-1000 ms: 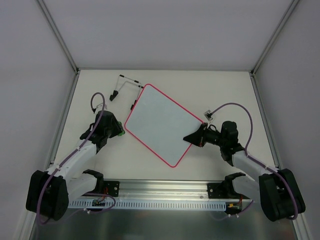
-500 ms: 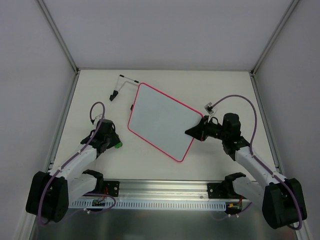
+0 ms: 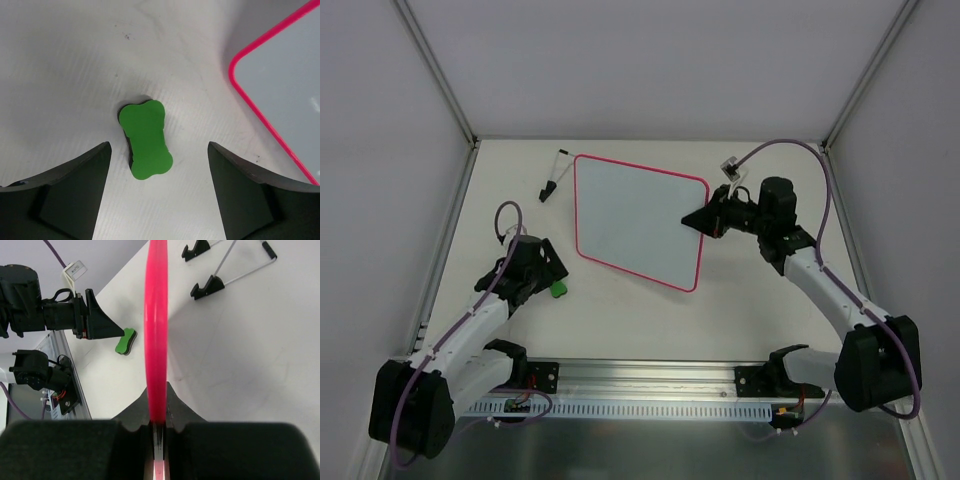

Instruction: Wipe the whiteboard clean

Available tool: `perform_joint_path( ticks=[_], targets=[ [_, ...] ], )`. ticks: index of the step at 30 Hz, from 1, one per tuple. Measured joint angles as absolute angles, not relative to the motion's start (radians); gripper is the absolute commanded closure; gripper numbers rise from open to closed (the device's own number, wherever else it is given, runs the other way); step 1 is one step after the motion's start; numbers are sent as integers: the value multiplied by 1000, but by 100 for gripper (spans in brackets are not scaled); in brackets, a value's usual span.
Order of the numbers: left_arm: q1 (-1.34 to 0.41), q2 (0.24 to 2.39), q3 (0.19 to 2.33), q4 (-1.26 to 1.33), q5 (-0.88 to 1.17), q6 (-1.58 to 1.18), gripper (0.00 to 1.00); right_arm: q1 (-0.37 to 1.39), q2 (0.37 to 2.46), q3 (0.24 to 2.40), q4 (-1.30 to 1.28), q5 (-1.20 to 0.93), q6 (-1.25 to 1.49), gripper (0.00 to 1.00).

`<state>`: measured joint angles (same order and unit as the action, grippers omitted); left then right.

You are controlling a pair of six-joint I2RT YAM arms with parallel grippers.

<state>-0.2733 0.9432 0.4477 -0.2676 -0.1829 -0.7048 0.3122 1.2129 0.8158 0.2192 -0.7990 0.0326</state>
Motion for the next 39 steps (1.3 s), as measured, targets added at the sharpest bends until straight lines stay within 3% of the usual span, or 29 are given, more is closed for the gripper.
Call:
perform_joint_path(
  ticks=[11, 14, 22, 39],
  targets=[
    [-273, 795, 569, -364, -170, -667, 16, 339, 1308, 950, 228, -801, 71, 100],
    [-273, 759, 630, -405, -165, -629, 2, 340, 1333, 973, 232, -802, 97, 100],
    [-273, 670, 791, -466, -178, -433, 1, 359, 1496, 1171, 329, -801, 170, 100],
    [-273, 519, 702, -522, -456, -318, 1, 373, 2088, 1755, 545, -739, 263, 100]
  ],
)
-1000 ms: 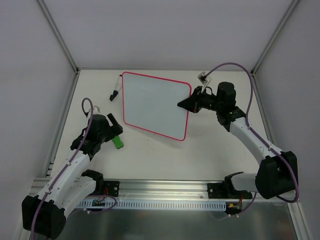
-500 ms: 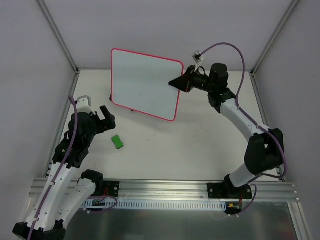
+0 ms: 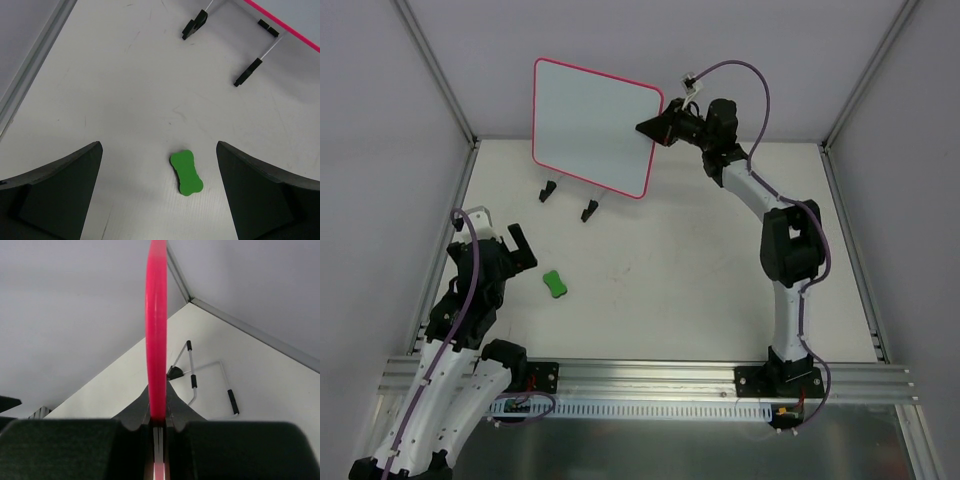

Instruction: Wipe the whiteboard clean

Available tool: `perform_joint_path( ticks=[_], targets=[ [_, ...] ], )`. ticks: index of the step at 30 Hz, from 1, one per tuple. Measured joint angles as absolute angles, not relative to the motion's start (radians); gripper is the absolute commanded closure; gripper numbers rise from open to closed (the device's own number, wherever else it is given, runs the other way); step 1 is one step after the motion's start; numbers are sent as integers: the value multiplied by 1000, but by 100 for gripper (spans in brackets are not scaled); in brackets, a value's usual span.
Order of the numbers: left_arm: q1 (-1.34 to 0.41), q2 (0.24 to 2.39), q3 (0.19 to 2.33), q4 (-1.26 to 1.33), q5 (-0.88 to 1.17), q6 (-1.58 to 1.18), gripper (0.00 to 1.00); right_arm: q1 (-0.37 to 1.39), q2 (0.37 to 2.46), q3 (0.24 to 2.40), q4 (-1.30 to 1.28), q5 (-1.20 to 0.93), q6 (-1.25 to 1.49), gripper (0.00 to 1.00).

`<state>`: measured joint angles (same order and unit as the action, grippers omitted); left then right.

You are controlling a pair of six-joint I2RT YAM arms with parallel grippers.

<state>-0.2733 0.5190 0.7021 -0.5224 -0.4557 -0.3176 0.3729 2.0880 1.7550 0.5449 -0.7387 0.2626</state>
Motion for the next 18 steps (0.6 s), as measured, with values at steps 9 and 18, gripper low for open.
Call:
perform_joint_path(
  ticks=[9, 18],
  targets=[
    [-273, 495, 693, -522, -486, -317, 1, 373, 2304, 1921, 554, -679, 311, 100],
    [-273, 495, 691, -523, -489, -317, 1, 392, 2355, 1935, 644, -673, 362, 100]
  ],
)
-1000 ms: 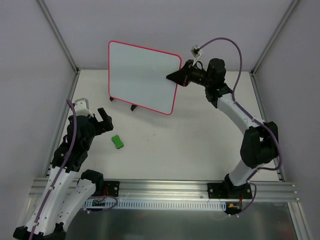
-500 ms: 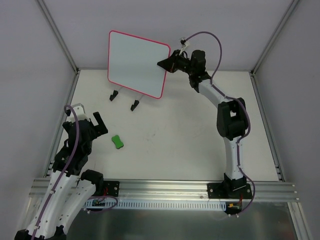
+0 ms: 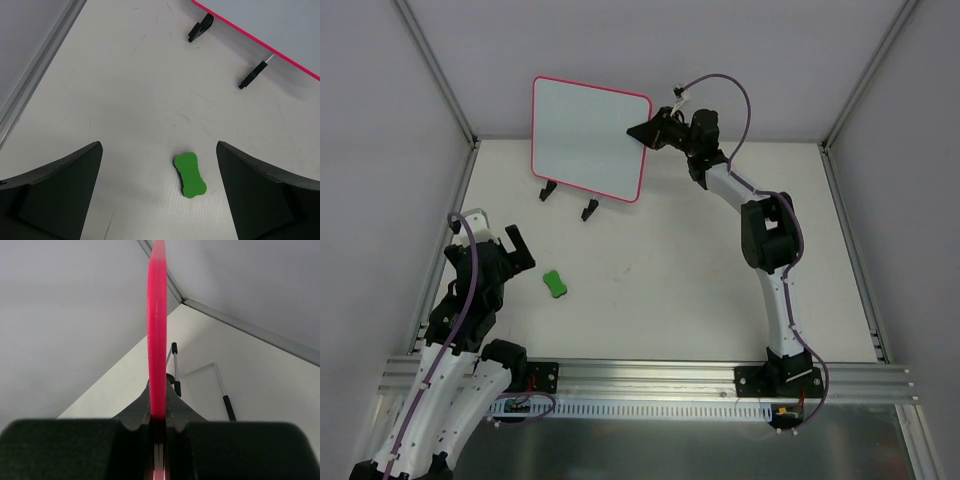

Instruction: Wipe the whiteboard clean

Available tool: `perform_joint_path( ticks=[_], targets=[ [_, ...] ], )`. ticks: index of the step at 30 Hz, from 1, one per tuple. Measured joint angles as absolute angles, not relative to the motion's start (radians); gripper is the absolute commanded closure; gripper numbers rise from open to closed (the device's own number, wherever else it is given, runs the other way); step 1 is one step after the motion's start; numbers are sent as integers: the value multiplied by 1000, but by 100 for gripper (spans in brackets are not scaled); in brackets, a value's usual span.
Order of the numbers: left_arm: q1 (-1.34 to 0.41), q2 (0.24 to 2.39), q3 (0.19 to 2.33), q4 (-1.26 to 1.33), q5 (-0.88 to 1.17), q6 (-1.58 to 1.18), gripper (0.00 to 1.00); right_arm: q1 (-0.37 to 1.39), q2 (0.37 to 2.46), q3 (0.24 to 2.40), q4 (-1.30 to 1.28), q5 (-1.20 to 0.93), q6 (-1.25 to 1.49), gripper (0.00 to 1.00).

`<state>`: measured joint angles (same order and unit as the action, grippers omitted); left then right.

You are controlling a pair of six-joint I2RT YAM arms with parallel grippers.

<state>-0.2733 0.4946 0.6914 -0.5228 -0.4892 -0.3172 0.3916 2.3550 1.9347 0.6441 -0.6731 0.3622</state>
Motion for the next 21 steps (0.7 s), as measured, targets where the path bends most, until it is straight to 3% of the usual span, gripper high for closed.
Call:
perform_joint_path(
  ticks=[21],
  targets=[
    [-273, 482, 691, -523, -489, -317, 1, 420, 2369, 1756, 908, -573, 474, 100]
  ],
)
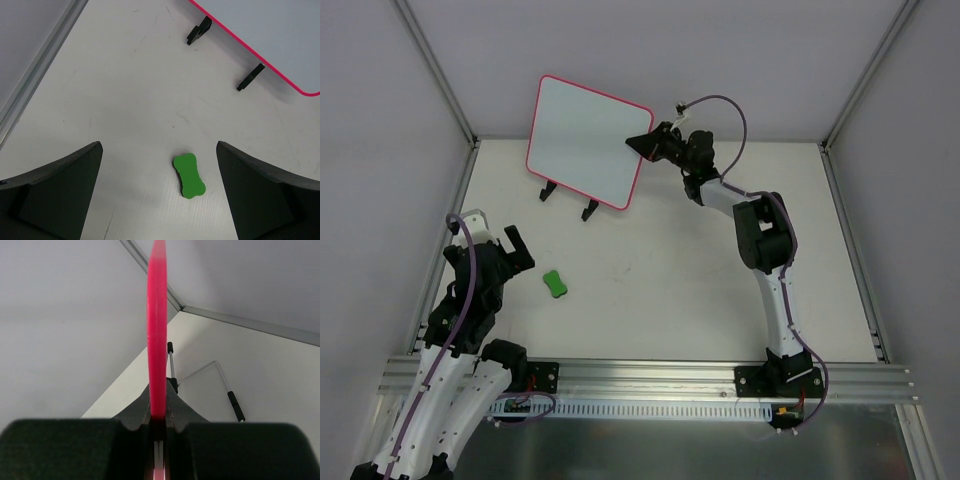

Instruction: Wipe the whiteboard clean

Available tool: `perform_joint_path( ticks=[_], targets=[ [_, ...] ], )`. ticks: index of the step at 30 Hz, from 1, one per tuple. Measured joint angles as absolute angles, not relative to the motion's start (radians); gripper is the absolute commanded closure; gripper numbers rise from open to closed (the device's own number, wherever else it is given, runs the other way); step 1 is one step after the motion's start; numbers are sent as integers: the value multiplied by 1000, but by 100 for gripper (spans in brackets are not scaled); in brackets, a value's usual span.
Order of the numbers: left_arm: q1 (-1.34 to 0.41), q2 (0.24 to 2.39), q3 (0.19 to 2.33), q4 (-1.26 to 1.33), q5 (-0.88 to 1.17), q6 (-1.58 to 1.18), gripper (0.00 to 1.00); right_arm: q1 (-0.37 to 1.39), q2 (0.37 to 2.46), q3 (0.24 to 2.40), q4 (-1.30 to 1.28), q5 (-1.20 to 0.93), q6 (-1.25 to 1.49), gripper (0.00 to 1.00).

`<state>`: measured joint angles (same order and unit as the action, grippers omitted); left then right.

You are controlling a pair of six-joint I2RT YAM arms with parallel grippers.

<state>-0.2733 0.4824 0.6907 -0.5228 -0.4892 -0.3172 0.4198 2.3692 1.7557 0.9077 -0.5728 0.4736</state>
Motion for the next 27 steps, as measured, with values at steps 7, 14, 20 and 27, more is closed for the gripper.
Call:
perform_joint_path(
  ticks=[7, 14, 20, 27],
  targets=[
    [-273, 479, 691, -523, -488, -317, 1, 419, 2373, 1722, 936, -533, 540, 100],
    [-273, 479, 691, -523, -488, -317, 1, 419, 2375, 1693, 963, -516, 576, 100],
    [-273, 479, 691, -522, -488, -317, 1, 419, 2392, 1690, 982, -533, 622, 100],
    [-273, 479, 691, -522, -487, -317, 1, 427, 2463, 1688, 1033, -565, 730, 100]
  ],
)
